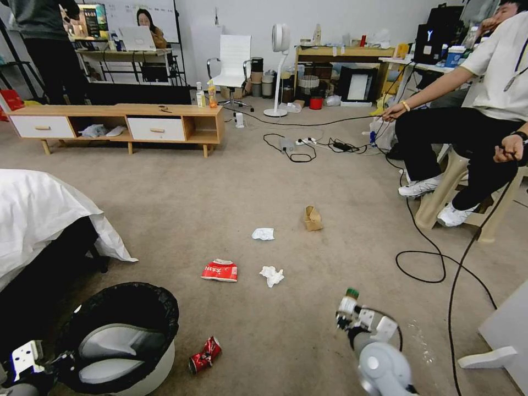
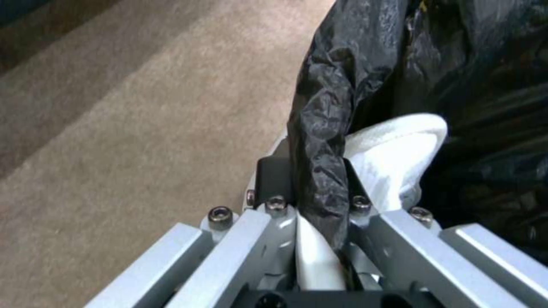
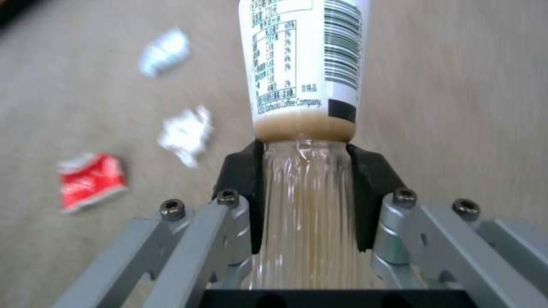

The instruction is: Pick up the trash bin and place the garbage on the floor into it.

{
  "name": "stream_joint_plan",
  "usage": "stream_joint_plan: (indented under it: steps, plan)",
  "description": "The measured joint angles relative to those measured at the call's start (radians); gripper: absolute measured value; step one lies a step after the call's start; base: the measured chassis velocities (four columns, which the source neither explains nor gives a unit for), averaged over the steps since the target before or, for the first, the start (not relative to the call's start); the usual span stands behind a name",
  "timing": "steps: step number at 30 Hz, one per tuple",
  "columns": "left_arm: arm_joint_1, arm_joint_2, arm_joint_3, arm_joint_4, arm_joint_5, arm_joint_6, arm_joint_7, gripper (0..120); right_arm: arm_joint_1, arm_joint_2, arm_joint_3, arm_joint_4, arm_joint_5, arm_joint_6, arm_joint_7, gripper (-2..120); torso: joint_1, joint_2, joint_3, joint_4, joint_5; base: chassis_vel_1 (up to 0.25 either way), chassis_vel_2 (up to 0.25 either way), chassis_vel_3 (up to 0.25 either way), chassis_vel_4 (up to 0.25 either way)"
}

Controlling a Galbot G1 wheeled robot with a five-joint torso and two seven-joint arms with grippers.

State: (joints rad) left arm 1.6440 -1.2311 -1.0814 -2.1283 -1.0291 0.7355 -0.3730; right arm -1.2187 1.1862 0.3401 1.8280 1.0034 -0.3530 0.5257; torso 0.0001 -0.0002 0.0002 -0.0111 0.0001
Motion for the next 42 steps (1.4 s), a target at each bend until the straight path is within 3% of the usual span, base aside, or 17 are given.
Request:
stream_joint_plan:
  steps: [7, 12, 18, 20, 21, 23, 24, 28, 32, 35, 42]
  plan:
    - [-0.001, 0.022, -0.001, -0.024, -0.025, 0.000, -0.006, 3, 0.005, -0.149, -0.036, 0.219, -0.012, 0.063, -0.040, 27, 0.000, 0.000, 0.000, -0.0002, 0.0000, 0.000, 0.000, 0.000, 0.000]
    - [0.005, 0.035, 0.022, -0.067, -0.048, 0.000, -0.017, 3, 0.146, -0.235, -0.153, 0.324, 0.011, 0.188, -0.144, 27, 0.000, 0.000, 0.000, 0.0003, -0.0001, 0.000, 0.000, 0.000, 0.000]
    - [0.013, 0.044, 0.032, -0.076, -0.049, 0.000, -0.019, 3, 0.219, -0.255, -0.229, 0.332, 0.022, 0.247, -0.188, 27, 0.000, 0.000, 0.000, 0.0000, 0.0000, 0.000, 0.000, 0.000, 0.000]
    - [0.023, 0.065, 0.043, -0.089, -0.051, 0.000, -0.021, 3, 0.374, -0.268, -0.382, 0.324, 0.030, 0.346, -0.265, 27, 0.000, 0.000, 0.000, 0.0002, -0.0003, 0.000, 0.000, 0.000, 0.000]
    - [0.023, 0.065, 0.043, -0.089, -0.051, 0.000, -0.021, 3, 0.374, -0.268, -0.382, 0.324, 0.030, 0.346, -0.265, 27, 0.000, 0.000, 0.000, 0.0002, -0.0003, 0.000, 0.000, 0.000, 0.000]
    - [0.024, 0.077, 0.048, -0.094, -0.055, 0.000, -0.024, 3, 0.535, -0.243, -0.516, 0.293, 0.036, 0.422, -0.318, 27, 0.000, 0.000, 0.000, 0.0005, -0.0003, 0.000, 0.000, 0.000, 0.000]
    - [0.024, 0.077, 0.048, -0.094, -0.055, 0.000, -0.024, 3, 0.535, -0.243, -0.516, 0.293, 0.036, 0.422, -0.318, 27, 0.000, 0.000, 0.000, 0.0005, -0.0003, 0.000, 0.000, 0.000, 0.000]
    - [0.022, 0.090, 0.058, -0.105, -0.073, 0.000, -0.033, 3, 0.754, -0.132, -0.735, 0.193, 0.038, 0.512, -0.384, 27, 0.000, 0.000, 0.000, -0.0001, -0.0003, 0.000, 0.000, 0.000, 0.000]
    - [0.019, 0.094, 0.060, -0.105, -0.078, 0.000, -0.036, 3, 0.807, -0.076, -0.805, 0.160, 0.037, 0.525, -0.392, 27, 0.000, 0.000, 0.000, -0.0001, -0.0003, 0.000, 0.000, 0.000, 0.000]
    - [0.018, 0.105, 0.061, -0.108, -0.090, 0.000, -0.040, 3, 0.887, 0.025, -0.912, 0.100, 0.026, 0.543, -0.409, 27, 0.000, 0.000, 0.000, 0.0007, -0.0005, 0.000, 0.000, 0.000, 0.000]
    - [0.012, 0.127, 0.064, -0.112, -0.109, 0.000, -0.045, 3, 0.944, 0.080, -1.034, 0.029, -0.004, 0.570, -0.452, 27, 0.000, 0.000, 0.000, -0.0002, -0.0003, 0.000, 0.000, 0.000, 0.000]
